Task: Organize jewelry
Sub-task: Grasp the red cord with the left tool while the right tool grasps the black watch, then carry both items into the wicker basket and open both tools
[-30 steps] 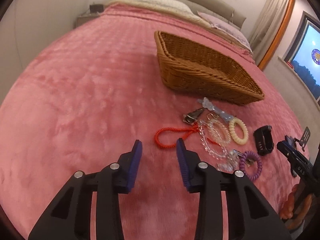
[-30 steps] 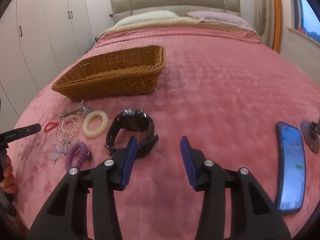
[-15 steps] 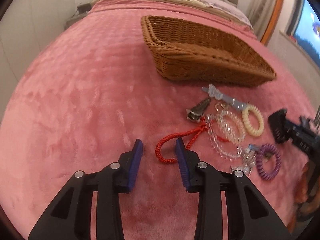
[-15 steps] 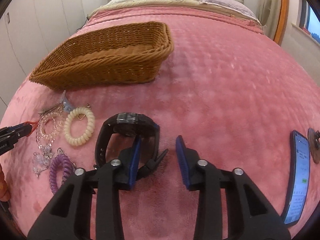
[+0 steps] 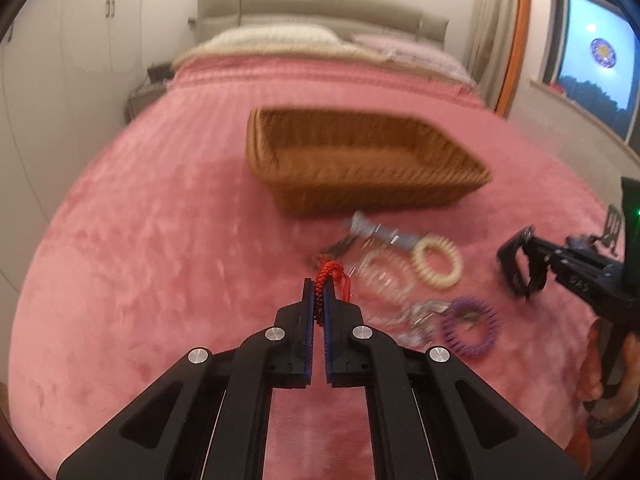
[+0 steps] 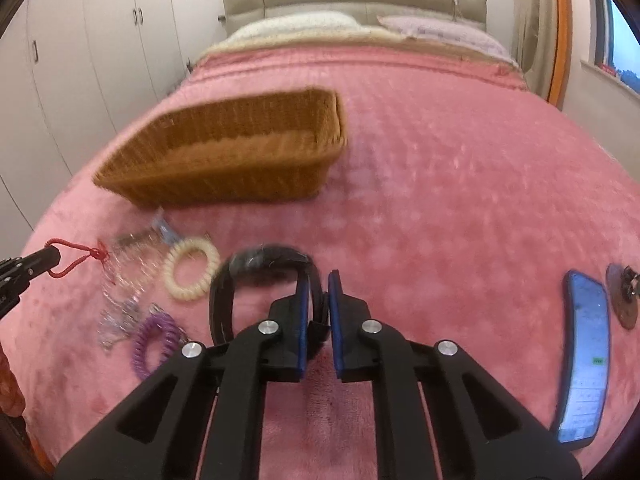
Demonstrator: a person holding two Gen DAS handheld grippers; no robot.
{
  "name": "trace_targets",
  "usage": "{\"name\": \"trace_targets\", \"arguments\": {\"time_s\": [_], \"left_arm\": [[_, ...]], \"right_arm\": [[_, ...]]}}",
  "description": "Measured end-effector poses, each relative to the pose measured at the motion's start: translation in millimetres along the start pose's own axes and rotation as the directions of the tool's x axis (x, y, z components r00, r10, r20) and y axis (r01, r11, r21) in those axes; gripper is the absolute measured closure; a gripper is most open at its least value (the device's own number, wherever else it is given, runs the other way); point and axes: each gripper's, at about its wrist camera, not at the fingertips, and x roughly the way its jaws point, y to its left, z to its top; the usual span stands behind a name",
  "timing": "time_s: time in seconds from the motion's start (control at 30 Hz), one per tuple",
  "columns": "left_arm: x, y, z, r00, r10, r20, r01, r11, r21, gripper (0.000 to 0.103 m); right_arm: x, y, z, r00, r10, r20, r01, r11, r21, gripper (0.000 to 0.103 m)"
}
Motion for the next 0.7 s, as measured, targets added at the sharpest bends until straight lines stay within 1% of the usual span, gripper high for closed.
{"name": "trace_targets", "arguments": {"time_s": [0.07, 0.17, 0.23, 0.33, 0.4, 0.43, 0.5, 0.6, 0.7], "left_arm": [[-15, -4, 9, 0.998, -0.024, 0.056, 0.024, 1.000, 0.006, 0.101], [-34, -12, 29, 0.989, -0.067, 0.130, 0.066, 0.998, 0.016, 0.101], [-39, -16, 44, 0.983, -0.087, 0.163, 0.085, 0.996, 0.023, 0.101], [-35, -23, 72, 0.974, -0.090, 0.208, 0.082, 0.996, 0.044, 0.101], [-24, -25, 89, 0.971, -0.102, 0.218, 0.096, 0.995, 0.039, 0.101], [-14, -25, 98, 0.971, -0.093, 0.220, 0.088, 0.996, 0.033, 0.101], [9, -23, 113, 0.975, -0.094, 0.202, 0.094, 0.996, 0.009, 0.101], [44, -21, 128, 0.980, -0.085, 0.178, 0.090, 0.996, -0.019, 0.101], [82, -14, 136, 0.988, -0.088, 0.125, 0.094, 0.995, -0.046, 0.101]], "right_arm": [[-14, 3, 6, 0.999, 0.006, 0.045, -0.006, 1.000, -0.009, 0.095], [-31, 10, 20, 0.995, 0.025, 0.096, -0.023, 0.999, -0.025, 0.095], [-40, 16, 36, 0.989, 0.048, 0.138, -0.043, 0.998, -0.038, 0.095], [-43, 22, 64, 0.982, 0.080, 0.172, -0.074, 0.996, -0.042, 0.095], [-37, 27, 87, 0.977, 0.088, 0.196, -0.080, 0.996, -0.048, 0.095], [-29, 30, 100, 0.975, 0.085, 0.203, -0.076, 0.996, -0.052, 0.095], [-12, 33, 117, 0.977, 0.094, 0.193, -0.087, 0.995, -0.046, 0.095], [22, 36, 139, 0.984, 0.092, 0.153, -0.087, 0.995, -0.039, 0.095], [60, 36, 153, 0.992, 0.095, 0.085, -0.093, 0.995, -0.021, 0.095]]}}
